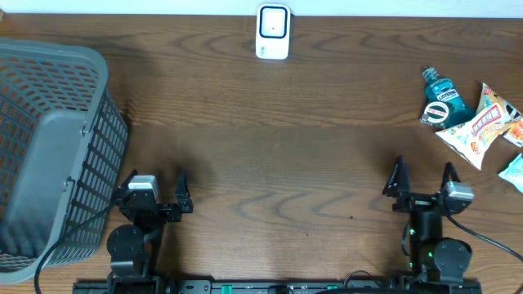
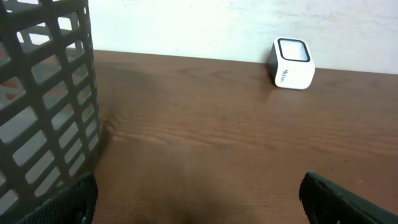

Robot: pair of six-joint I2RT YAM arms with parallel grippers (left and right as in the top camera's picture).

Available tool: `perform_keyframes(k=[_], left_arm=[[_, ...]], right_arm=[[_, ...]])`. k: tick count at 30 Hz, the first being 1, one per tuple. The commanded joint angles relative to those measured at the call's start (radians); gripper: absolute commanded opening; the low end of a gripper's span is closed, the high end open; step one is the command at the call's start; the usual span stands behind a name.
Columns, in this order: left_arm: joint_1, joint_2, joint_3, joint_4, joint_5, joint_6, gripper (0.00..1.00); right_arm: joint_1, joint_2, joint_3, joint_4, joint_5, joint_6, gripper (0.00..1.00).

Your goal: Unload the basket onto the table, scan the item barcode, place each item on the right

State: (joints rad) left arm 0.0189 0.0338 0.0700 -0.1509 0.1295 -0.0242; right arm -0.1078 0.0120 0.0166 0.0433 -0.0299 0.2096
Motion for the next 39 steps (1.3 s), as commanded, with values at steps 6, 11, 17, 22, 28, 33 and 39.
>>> perform_keyframes(k=[6, 11, 17, 22, 28, 33, 39], left_arm=[[0.005, -0.003, -0.016, -0.026, 0.013, 0.013, 1.00], [0.005, -0.003, -0.016, -0.026, 0.013, 0.013, 1.00], [0.005, -0.003, -0.016, -0.026, 0.013, 0.013, 1.00], [0.005, -0.003, -0.016, -0.026, 0.013, 0.013, 1.00], [0.002, -0.008, -0.016, -0.026, 0.011, 0.016, 1.00], [-0.016, -0.033, -0.030, 0.040, -0.017, 0.040, 1.00], [-0.049, -0.032, -0.066, 0.106, -0.018, 0.090, 1.00]], right_arm=[[0.005, -0.001, -0.011, -0.119, 0.013, 0.014, 0.99], [0.005, 0.001, -0.011, -0.118, 0.013, 0.014, 0.99], [0.005, 0.001, -0.011, -0.118, 0.013, 0.014, 0.99], [0.005, 0.001, -0.011, -0.118, 0.013, 0.014, 0.99], [0.005, 0.001, -0.011, -0.118, 0.013, 0.014, 0.99], [0.005, 0.001, -0.011, -0.118, 0.013, 0.014, 0.99], [0.005, 0.001, -0.011, -0.118, 0.013, 0.014, 0.99]])
